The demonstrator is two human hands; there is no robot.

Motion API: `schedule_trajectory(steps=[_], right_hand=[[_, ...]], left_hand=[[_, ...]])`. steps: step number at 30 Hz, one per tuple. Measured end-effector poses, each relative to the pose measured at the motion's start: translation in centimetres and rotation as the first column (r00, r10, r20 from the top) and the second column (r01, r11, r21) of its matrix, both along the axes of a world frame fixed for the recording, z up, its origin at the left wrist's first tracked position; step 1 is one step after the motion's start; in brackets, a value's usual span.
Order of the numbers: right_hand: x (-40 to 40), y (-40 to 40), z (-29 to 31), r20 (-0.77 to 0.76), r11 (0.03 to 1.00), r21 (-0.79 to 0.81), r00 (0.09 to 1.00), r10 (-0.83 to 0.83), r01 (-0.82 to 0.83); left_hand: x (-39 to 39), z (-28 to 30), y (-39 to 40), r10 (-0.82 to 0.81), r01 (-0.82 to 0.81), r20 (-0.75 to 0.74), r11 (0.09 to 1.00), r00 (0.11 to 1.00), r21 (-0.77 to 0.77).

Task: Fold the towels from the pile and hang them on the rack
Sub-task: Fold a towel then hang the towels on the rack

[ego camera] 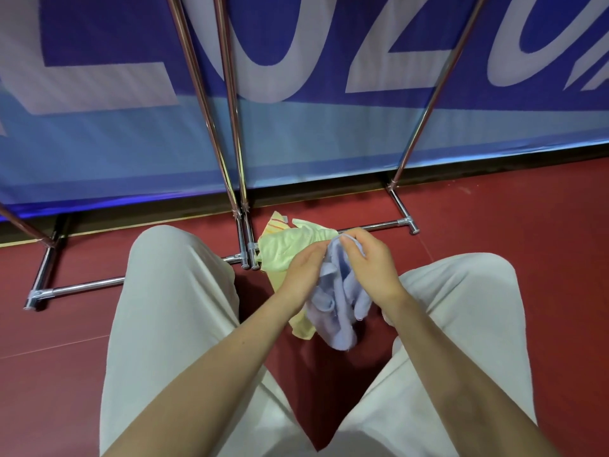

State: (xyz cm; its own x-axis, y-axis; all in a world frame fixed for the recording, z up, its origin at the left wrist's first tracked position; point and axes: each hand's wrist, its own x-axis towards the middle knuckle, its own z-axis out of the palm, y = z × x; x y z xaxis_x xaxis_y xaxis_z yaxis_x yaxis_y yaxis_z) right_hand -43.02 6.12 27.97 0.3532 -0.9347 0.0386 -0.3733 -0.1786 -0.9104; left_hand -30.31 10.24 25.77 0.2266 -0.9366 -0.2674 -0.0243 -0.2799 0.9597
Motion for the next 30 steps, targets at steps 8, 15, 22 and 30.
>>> schedule_trajectory(steps=[8, 15, 22, 30], right_hand=[[-0.7, -1.0, -0.4, 0.043, 0.995, 0.056, 0.995, -0.085, 0.083], [-0.6, -0.6, -1.9, -0.210, 0.989, 0.029, 0.966, 0.150, -0.147], [-0.5, -1.0, -2.4, -0.235, 0.980, 0.139, 0.956, 0.175, -0.145], [0.2, -0.7, -1.8, -0.113, 0.977, 0.205, 0.990, 0.085, -0.060]], left_hand=[[0.2, -0.3, 0.3, 0.036, -0.031, 0.052, 0.995, 0.998, -0.098], [3.6, 0.5, -0.2, 0.267, -0.256, 0.055, 0.954, 0.962, -0.153], [8.0, 1.6, 0.1, 0.534, -0.536, -0.047, 0.842, 0.844, -0.066], [9.9, 2.0, 0.5, 0.631, -0.638, -0.101, 0.765, 0.769, -0.089]])
